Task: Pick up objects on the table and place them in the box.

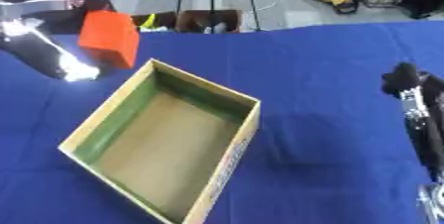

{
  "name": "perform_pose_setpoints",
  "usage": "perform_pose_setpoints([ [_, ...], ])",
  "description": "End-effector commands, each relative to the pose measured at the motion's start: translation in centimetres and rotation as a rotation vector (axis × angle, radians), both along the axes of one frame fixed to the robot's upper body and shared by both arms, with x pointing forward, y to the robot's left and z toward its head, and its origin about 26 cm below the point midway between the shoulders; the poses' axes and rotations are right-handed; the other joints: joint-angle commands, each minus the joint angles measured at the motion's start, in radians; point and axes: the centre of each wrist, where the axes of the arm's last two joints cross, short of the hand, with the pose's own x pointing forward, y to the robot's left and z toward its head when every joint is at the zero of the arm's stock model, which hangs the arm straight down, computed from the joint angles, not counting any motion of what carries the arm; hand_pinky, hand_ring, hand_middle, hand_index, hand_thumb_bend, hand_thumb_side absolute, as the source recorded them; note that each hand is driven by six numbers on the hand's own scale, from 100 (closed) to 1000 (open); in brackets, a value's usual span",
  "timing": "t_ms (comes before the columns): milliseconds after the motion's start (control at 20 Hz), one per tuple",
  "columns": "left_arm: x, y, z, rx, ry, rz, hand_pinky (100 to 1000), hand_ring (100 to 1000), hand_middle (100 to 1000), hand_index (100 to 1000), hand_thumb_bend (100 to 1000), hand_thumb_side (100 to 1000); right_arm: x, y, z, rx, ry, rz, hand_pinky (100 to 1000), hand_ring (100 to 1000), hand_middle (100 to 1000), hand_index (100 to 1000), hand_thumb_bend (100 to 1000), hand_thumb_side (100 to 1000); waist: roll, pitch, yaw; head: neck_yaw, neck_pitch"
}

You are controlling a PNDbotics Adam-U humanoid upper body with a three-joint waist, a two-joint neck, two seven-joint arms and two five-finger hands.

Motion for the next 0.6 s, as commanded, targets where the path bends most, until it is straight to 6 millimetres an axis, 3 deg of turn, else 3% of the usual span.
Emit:
perform_pose_setpoints([
  [50, 0.2, -1.6, 0.3, 0.033, -0.009, -0.021, 259, 472, 410, 561, 100, 482, -0.1, 0.0, 0.7, -0.007, -0.021, 0.012, 722, 638, 545, 656, 516, 1000, -0.001, -0.025, -0.002, 0.005, 0.01],
  [600, 4.6, -6.1, -4.1, 0.263, 0.066, 0.007, 286, 486, 439, 572, 100, 488, -0.1, 0.1, 0.7, -0.007, -0.02, 0.015, 722, 638, 545, 656, 515, 1000, 0.006, -0.022, -0.015, 0.013, 0.017],
])
